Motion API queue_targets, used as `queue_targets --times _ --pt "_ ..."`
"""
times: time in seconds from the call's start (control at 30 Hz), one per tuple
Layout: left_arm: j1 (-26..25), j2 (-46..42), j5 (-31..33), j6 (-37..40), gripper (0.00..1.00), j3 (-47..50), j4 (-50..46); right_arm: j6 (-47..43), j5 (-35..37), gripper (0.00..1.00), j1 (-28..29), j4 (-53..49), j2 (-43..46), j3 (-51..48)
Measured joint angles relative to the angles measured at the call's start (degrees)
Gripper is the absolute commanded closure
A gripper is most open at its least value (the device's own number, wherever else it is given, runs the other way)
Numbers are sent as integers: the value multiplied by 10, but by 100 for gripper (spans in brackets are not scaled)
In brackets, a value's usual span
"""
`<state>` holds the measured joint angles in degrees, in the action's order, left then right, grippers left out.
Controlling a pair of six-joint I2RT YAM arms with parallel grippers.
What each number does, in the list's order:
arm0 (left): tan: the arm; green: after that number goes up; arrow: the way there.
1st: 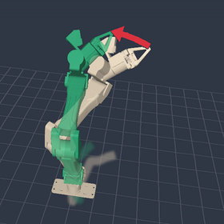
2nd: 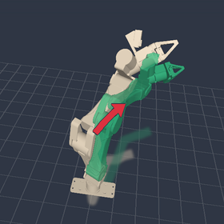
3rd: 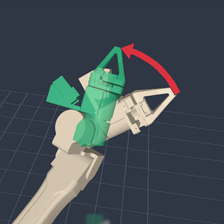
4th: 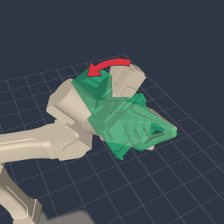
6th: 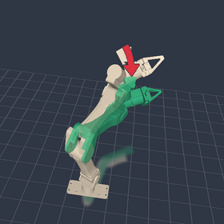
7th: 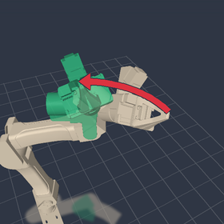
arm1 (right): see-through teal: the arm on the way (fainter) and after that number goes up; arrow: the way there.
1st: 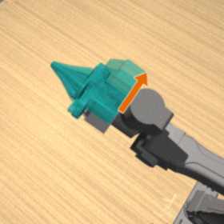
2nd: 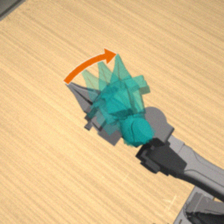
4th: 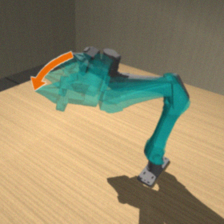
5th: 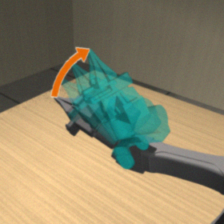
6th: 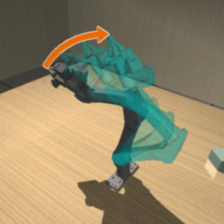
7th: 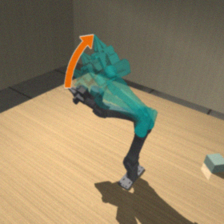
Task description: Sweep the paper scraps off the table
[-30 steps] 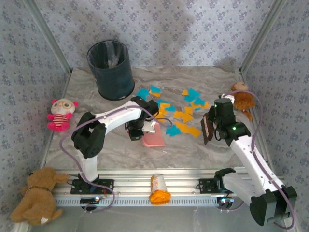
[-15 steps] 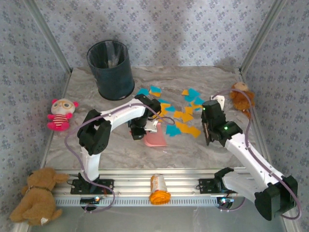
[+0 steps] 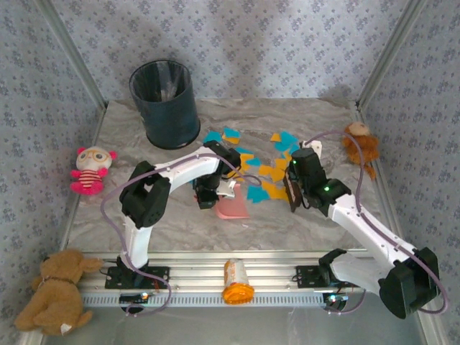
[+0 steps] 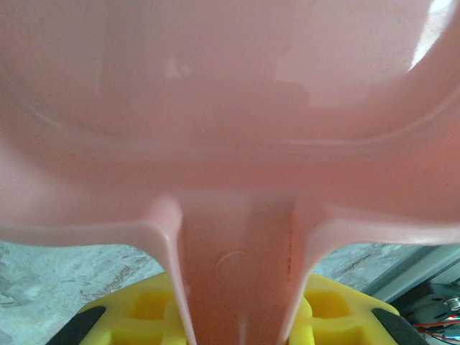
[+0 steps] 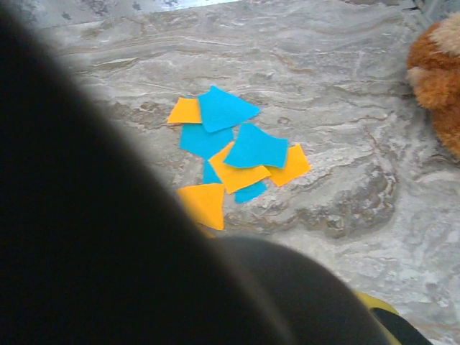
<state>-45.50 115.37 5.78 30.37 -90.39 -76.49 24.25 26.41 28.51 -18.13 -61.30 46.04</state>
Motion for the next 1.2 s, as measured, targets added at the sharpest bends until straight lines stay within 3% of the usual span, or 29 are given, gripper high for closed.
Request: queue_targets --times 1.0,1.2 --pt "0 33 -19 -13 100 -30 0 69 -162 100 16 97 -33 -10" --pt "0 33 -20 -13 100 -30 1 73 -162 100 16 98 -5 -12"
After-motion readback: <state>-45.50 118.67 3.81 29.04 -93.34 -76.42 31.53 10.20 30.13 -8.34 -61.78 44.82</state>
